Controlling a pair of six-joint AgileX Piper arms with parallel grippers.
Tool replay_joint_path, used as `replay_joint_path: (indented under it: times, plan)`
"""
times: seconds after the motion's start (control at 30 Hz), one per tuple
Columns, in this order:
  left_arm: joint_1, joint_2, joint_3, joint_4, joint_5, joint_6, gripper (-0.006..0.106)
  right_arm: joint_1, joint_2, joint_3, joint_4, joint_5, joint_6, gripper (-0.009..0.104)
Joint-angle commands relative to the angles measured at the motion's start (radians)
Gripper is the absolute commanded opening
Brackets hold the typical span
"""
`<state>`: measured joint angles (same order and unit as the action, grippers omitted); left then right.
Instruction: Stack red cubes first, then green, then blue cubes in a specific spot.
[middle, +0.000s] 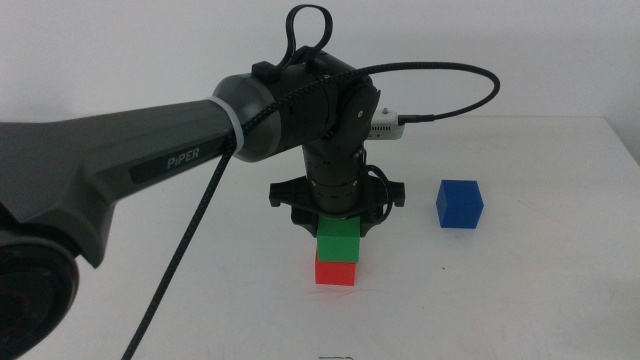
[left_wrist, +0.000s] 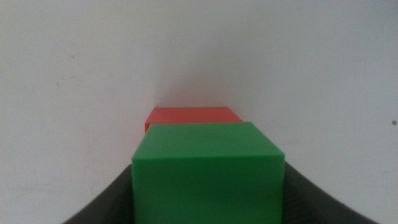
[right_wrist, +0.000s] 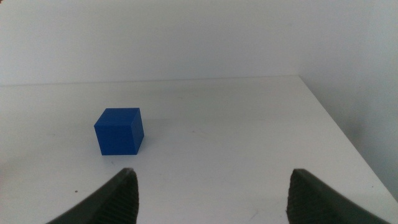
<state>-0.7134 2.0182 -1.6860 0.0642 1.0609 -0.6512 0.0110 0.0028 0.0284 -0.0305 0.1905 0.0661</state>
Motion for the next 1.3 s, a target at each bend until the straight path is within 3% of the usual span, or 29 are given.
replay_joint_path:
  times: [0.0,0.17,0.37,0.83,0.93,1.07,1.27]
  plan:
    - [-0.006,-0.059,-0.031,0.006,-0.025,0.007,0.030,-0.007,0.014,-0.018,-0.008,-0.070,-0.013,0.061]
    - [-0.006,-0.059,-0.031,0.044,-0.024,0.011,0.048,-0.007,0.014,-0.018,-0.008,-0.070,-0.013,0.061]
    - [-0.006,-0.059,-0.031,0.058,-0.022,0.012,0.062,-0.007,0.014,-0.018,-0.008,-0.070,-0.013,0.061]
    - [-0.006,-0.059,-0.031,0.001,-0.024,0.014,0.066,-0.007,0.014,-0.018,-0.008,-0.070,-0.013,0.061]
    - [-0.004,-0.067,-0.033,0.001,-0.021,0.064,0.075,-0.007,0.014,-0.018,-0.008,-0.070,-0.013,0.061]
    - [0.009,-0.100,-0.034,0.001,-0.018,0.124,0.094,-0.007,0.014,-0.018,-0.008,-0.070,-0.013,0.061]
    - [0.031,-0.185,-0.034,-0.001,0.021,0.188,0.094,-0.007,0.014,-0.018,-0.008,-0.070,-0.013,0.061]
